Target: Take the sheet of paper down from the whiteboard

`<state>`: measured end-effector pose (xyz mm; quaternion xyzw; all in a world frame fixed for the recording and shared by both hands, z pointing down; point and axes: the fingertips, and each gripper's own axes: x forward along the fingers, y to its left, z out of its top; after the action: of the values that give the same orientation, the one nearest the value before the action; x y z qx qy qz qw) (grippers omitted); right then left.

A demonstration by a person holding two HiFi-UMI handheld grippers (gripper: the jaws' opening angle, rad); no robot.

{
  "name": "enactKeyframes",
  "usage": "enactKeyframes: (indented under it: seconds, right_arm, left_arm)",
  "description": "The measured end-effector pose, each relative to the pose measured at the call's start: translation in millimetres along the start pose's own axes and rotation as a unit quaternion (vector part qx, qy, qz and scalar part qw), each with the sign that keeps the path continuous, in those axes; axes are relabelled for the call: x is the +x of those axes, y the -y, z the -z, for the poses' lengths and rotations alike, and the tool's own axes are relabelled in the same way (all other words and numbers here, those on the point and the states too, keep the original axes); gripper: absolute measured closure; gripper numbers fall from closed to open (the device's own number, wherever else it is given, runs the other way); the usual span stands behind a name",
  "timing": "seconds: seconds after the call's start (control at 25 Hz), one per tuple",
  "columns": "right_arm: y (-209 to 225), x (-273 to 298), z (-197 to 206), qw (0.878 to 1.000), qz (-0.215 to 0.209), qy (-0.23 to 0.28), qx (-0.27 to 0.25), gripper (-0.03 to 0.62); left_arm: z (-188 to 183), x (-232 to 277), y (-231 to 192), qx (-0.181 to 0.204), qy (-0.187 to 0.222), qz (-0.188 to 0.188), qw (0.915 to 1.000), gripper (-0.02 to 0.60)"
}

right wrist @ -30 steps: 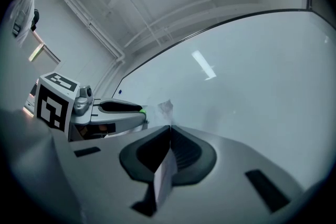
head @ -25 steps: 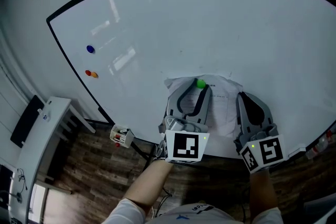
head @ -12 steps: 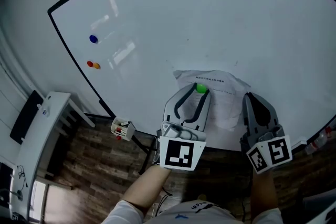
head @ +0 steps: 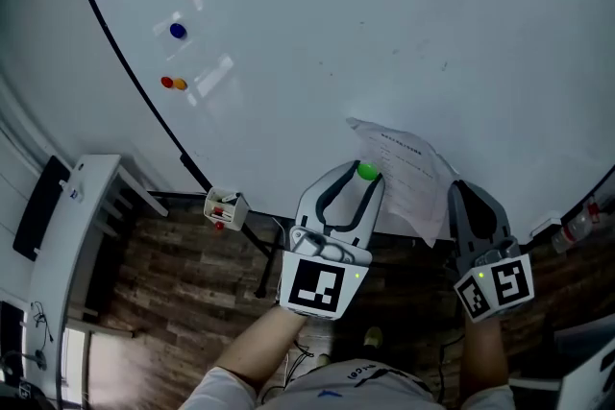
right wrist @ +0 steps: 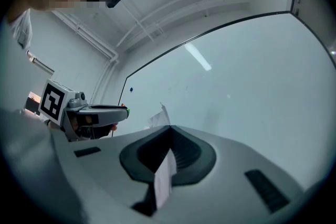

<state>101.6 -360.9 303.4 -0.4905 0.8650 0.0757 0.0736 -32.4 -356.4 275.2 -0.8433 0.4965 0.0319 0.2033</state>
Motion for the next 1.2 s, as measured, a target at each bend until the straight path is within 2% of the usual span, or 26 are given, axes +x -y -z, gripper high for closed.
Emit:
enactKeyframes:
  seconds: [0.56, 1.2]
  right_arm:
    - [-68.5, -81.3, 10.5, 0.999, 0.028, -0.043, -0.006, 0.580]
    - [-100.2, -107.4, 15.1, 0.998, 0.022, -0.055, 0.011, 0.582]
  left_arm:
    - [12.0, -91.9, 31.6, -0.099, -0.012, 0.041, 0.9942, 0.453]
    - [7.5, -133.4, 34.0, -0.109, -0.016, 0.044, 0.9930, 0.453]
